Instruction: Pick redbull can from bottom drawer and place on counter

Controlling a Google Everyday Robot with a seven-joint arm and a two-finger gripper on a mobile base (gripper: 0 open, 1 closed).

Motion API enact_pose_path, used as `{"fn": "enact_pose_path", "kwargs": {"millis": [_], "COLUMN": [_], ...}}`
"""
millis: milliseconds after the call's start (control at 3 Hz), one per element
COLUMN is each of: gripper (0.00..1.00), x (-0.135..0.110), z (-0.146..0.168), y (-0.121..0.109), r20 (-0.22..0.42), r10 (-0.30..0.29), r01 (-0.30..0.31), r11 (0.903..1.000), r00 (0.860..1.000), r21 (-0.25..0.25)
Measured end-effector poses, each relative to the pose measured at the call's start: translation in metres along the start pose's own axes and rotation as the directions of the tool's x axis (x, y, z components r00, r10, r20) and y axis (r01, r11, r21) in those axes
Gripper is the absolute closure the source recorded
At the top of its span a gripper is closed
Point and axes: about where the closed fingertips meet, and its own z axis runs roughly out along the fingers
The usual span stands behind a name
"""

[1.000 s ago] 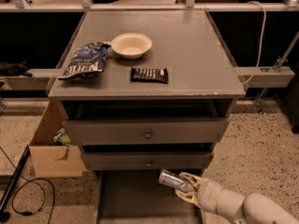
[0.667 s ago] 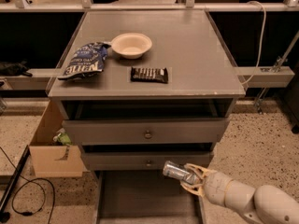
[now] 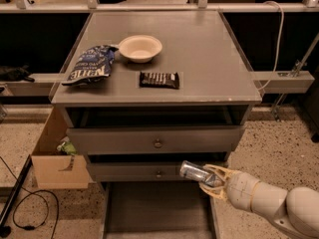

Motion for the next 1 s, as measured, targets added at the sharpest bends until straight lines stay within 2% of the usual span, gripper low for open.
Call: {"fn": "enact_pose_path", "kwargs": {"millis": [333, 667, 1000], "gripper": [1.0, 1.0, 1.0], "x": [-0.022, -0.064, -0.108], "z": [-0.027, -0.079, -0.127], "y": [-0.027, -0.08, -0.129], "r20": [0.016, 0.033, 0.051], "r10": [-0.044, -0.137, -0.227], "r01": [0.044, 0.134, 0.222], "r11": [0.9986, 0.9884, 0.9706], "r00": [0.999, 0.99, 0.973], "r21": [0.029, 0.071, 0.093]}}
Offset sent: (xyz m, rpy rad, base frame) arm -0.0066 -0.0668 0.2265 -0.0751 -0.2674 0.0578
